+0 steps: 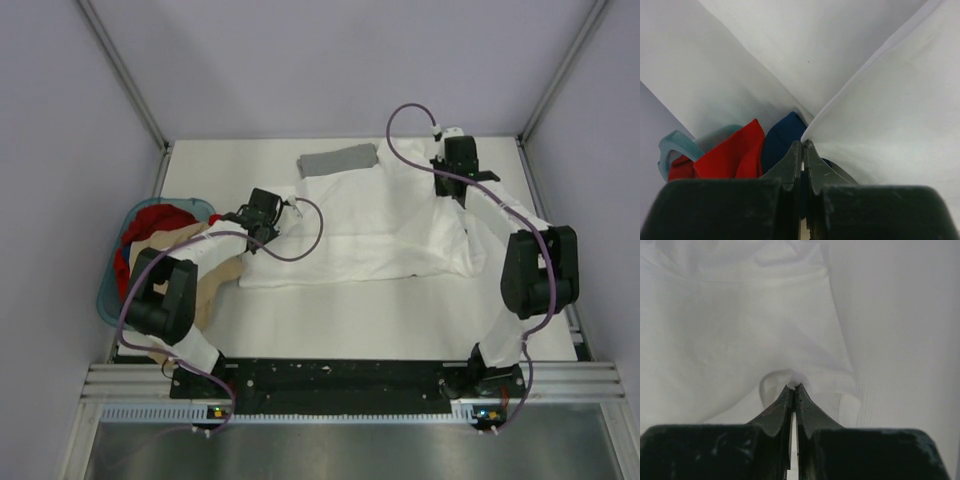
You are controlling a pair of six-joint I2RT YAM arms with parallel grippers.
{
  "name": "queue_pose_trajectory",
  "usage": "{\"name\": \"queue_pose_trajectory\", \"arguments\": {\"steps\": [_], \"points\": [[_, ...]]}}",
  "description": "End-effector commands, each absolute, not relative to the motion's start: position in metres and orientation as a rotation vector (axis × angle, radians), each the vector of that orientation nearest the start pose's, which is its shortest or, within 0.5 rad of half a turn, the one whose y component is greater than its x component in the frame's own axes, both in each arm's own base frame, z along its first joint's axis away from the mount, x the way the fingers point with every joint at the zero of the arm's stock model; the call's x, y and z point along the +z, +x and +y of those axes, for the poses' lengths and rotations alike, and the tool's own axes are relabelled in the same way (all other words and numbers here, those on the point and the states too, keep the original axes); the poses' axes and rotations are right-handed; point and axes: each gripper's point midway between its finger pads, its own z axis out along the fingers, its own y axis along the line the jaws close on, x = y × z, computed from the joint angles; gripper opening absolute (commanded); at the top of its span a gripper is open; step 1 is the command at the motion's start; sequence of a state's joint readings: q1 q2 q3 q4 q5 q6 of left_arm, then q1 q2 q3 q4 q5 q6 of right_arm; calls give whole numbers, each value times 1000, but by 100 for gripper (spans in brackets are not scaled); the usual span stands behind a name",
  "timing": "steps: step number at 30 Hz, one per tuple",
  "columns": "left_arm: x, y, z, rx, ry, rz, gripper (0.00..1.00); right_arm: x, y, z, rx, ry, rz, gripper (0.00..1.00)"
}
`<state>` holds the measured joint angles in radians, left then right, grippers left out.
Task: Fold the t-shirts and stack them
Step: Fold the flattened tshirt in 1/3 of the way
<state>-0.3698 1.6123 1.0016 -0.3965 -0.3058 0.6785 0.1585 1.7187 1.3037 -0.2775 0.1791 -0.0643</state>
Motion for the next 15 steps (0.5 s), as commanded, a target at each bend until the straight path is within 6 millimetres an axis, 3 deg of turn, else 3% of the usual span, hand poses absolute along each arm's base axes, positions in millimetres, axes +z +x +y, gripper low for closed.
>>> {"name": "queue_pose_trajectory", "arguments": {"steps": [1, 11, 15], "points": [[65, 370, -55, 536, 1152, 2297, 0, 157, 496, 38, -185, -162, 2190, 0], [60, 368, -51, 547, 1152, 2307, 0, 118, 524, 28, -262, -172, 2257, 0], [56, 367, -51, 547, 1158, 2313, 0, 107, 534, 40, -185, -204, 2269, 0]]}}
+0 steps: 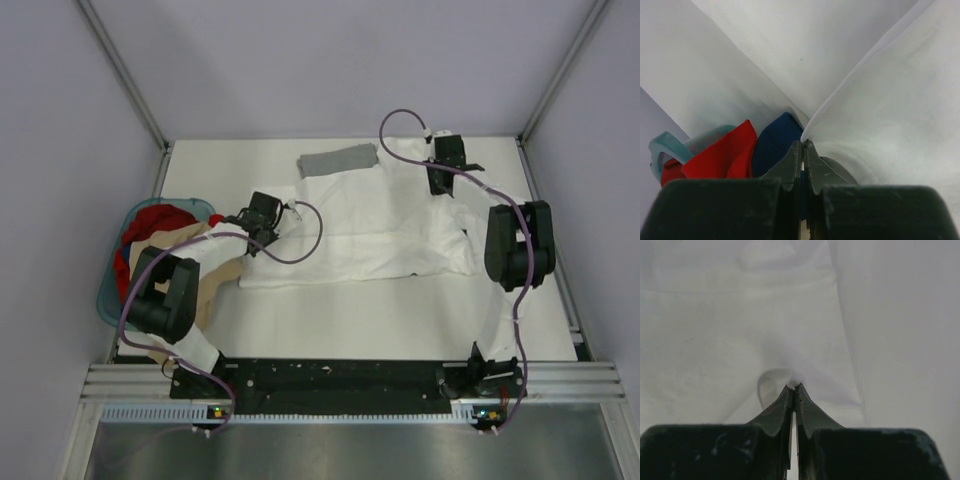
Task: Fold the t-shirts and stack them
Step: Fold the flattened tshirt in 1/3 of the way
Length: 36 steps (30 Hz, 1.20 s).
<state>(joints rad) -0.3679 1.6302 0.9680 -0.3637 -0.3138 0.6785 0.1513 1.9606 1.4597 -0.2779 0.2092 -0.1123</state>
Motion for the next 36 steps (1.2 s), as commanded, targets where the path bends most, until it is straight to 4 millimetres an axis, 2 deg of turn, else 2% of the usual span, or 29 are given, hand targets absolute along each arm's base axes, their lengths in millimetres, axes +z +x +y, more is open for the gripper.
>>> {"name": "queue_pose_trajectory", "arguments": {"steps": [1, 6, 9, 12, 13, 14, 15, 16, 17, 20, 22, 24, 25, 26, 29, 32, 36], "points": [[55, 368, -50, 549, 1155, 2316, 0, 107, 536, 41, -179, -204, 2266, 0], [52, 366, -50, 546, 1161, 2323, 0, 106, 547, 38, -206, -195, 2261, 0], [51, 365, -49, 547, 1155, 2326, 0, 104, 550, 42, -179, -214, 2261, 0], [50, 365, -48, 554, 1155, 2328, 0, 92, 547, 45, -166, -239, 2295, 0], [50, 365, -47, 559, 1155, 2327, 0, 90, 546, 43, -174, -234, 2310, 11], [50, 365, -47, 557, 1157, 2328, 0, 89, 544, 42, -182, -217, 2329, 29], [50, 364, -47, 559, 1159, 2331, 0, 90, 541, 42, -182, -196, 2345, 44], [51, 364, -47, 556, 1154, 2331, 0, 97, 537, 37, -203, -146, 2354, 54], [52, 365, -47, 555, 1153, 2330, 0, 105, 531, 32, -219, -96, 2357, 59], [54, 365, -48, 551, 1144, 2326, 0, 132, 499, 14, -203, 117, 2339, 64], [56, 366, -49, 546, 1142, 2322, 0, 135, 469, -1, -117, 280, 2349, 64], [56, 366, -50, 534, 1140, 2324, 0, 117, 434, -2, 31, 442, 2397, 59], [55, 366, -51, 526, 1144, 2326, 0, 109, 421, -12, 73, 524, 2411, 58], [54, 365, -52, 521, 1145, 2331, 0, 97, 406, -12, 116, 568, 2440, 57], [53, 365, -53, 512, 1141, 2339, 0, 72, 372, -20, 59, 617, 2503, 56], [52, 364, -53, 506, 1139, 2343, 0, 62, 351, -27, -7, 645, 2515, 55], [55, 365, -55, 498, 1140, 2334, 0, 45, 336, -28, -37, 668, 2552, 52]]}}
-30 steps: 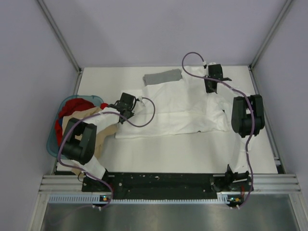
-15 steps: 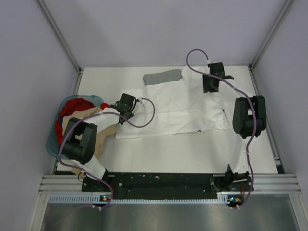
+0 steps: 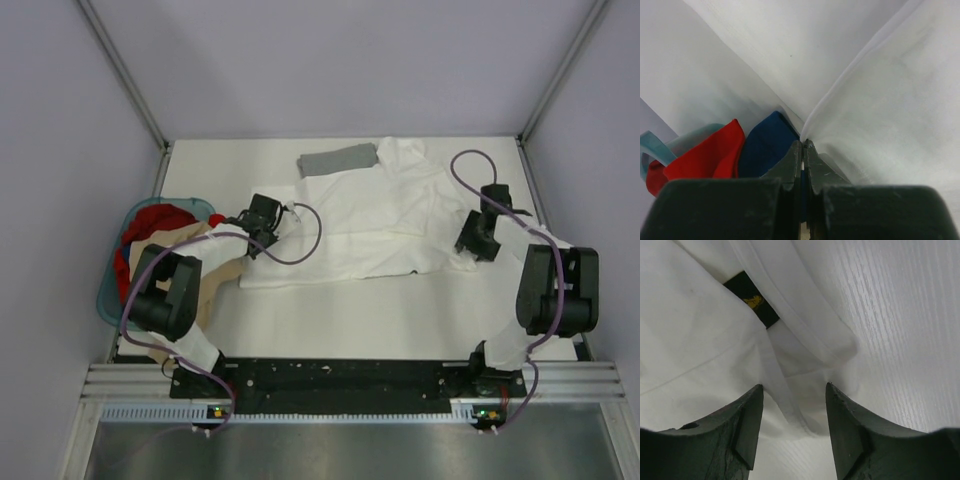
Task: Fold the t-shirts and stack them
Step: Fold the flattened tshirt in 1/3 of the way
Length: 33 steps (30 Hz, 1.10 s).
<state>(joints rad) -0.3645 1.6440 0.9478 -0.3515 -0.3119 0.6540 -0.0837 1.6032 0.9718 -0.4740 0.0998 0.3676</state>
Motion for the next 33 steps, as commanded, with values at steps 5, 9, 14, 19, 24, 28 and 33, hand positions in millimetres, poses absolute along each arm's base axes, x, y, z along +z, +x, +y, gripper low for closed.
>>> {"name": "queue_pose_trajectory", "arguments": {"steps": [5, 9, 14, 19, 24, 28, 33], "points": [[53, 365, -51, 521, 1149, 2333, 0, 32, 330, -40, -130, 714, 2561, 12], [53, 368, -39, 616, 1146, 2323, 0, 45, 331, -58, -224, 733, 2502, 0], [55, 375, -30, 681, 1134, 2319, 0, 32, 324, -72, -253, 798, 2527, 7], [56, 374, -33, 653, 1140, 2314, 0, 28, 315, -94, -316, 905, 2502, 33], [59, 374, -36, 628, 1147, 2309, 0, 43, 314, -111, -355, 954, 2434, 48], [66, 374, -40, 595, 1146, 2300, 11, 50, 314, -103, -271, 967, 2427, 61], [86, 377, -52, 515, 1155, 2260, 51, 70, 309, -91, -178, 952, 2400, 64]]}}
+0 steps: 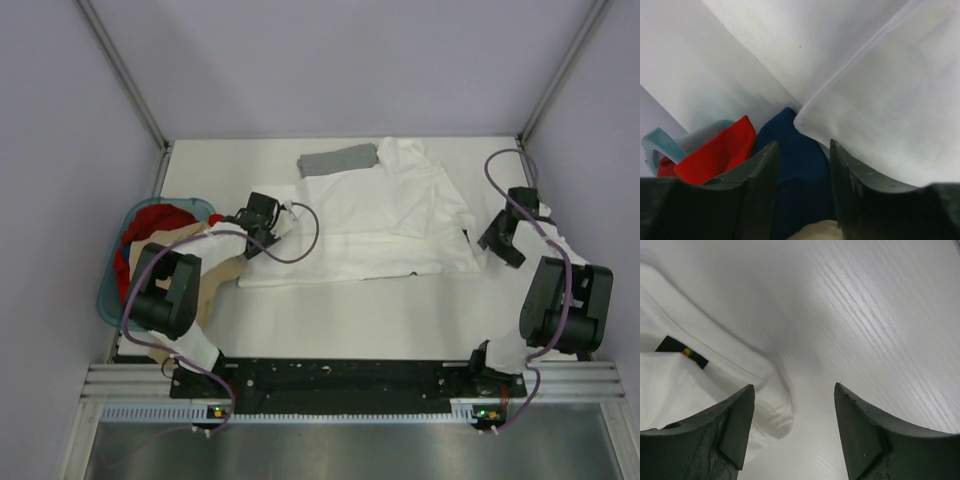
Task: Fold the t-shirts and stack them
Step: Fold the flattened tshirt in 1/3 of the way
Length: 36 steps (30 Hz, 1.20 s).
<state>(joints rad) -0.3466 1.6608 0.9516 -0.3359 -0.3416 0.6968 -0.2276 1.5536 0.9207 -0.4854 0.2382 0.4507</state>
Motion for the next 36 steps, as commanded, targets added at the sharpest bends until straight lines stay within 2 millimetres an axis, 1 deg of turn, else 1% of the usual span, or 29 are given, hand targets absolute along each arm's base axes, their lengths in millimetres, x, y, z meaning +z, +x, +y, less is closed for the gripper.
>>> {"name": "queue_pose_trajectory", "arguments": {"steps": [1, 3, 5, 6, 8, 9, 10, 11, 13, 14, 16, 18, 19, 22, 23, 24, 25, 27, 28, 29, 30, 31, 33, 36], "points": [[92, 378, -53, 514, 1147, 2249, 53, 70, 305, -86, -151, 955, 2405, 64], [106, 379, -52, 523, 1130, 2229, 54, 73, 297, -75, -91, 951, 2400, 64], [120, 376, -55, 496, 1128, 2214, 53, 70, 286, -65, -44, 952, 2406, 65], [124, 369, -58, 452, 1156, 2216, 52, 68, 280, -61, -26, 951, 2412, 66], [127, 349, -74, 294, 1258, 2193, 50, 58, 271, -49, 31, 967, 2435, 67], [124, 336, -81, 217, 1326, 2187, 50, 54, 268, -46, 50, 972, 2445, 67], [117, 319, -92, 96, 1417, 2176, 50, 50, 267, -44, 60, 980, 2451, 68], [109, 307, -95, 34, 1479, 2185, 51, 46, 269, -43, 66, 987, 2449, 68], [90, 286, -92, -22, 1588, 2197, 54, 37, 271, -41, 81, 992, 2469, 68], [80, 277, -88, -30, 1637, 2202, 55, 35, 275, -41, 91, 993, 2466, 68], [66, 267, -80, -7, 1707, 2202, 58, 26, 279, -42, 88, 1010, 2475, 66], [55, 265, -71, 50, 1744, 2200, 62, 19, 282, -44, 87, 1032, 2480, 61], [49, 264, -66, 76, 1763, 2201, 63, 17, 283, -44, 95, 1042, 2476, 52], [36, 269, -59, 146, 1792, 2187, 65, 15, 286, -46, 103, 1062, 2458, 28], [31, 271, -59, 147, 1790, 2185, 65, 15, 286, -47, 104, 1064, 2454, 22], [27, 275, -53, 207, 1787, 2204, 65, 17, 286, -48, 103, 1062, 2447, 18], [26, 282, -51, 249, 1766, 2203, 64, 19, 286, -49, 100, 1061, 2440, 13], [22, 290, -44, 316, 1733, 2228, 55, 23, 283, -54, 88, 1077, 2412, 0], [22, 292, -43, 339, 1724, 2239, 42, 26, 281, -57, 76, 1093, 2393, 0], [22, 293, -42, 342, 1714, 2248, 24, 26, 276, -61, 59, 1115, 2378, 0], [23, 292, -42, 339, 1709, 2251, 9, 28, 274, -65, 41, 1127, 2358, 0], [24, 291, -42, 333, 1704, 2254, 0, 31, 272, -68, 28, 1135, 2337, 0], [28, 287, -43, 327, 1712, 2238, 0, 31, 269, -71, 20, 1156, 2319, 0], [36, 281, -42, 319, 1710, 2236, 0, 31, 263, -69, 22, 1173, 2319, 0]]}}
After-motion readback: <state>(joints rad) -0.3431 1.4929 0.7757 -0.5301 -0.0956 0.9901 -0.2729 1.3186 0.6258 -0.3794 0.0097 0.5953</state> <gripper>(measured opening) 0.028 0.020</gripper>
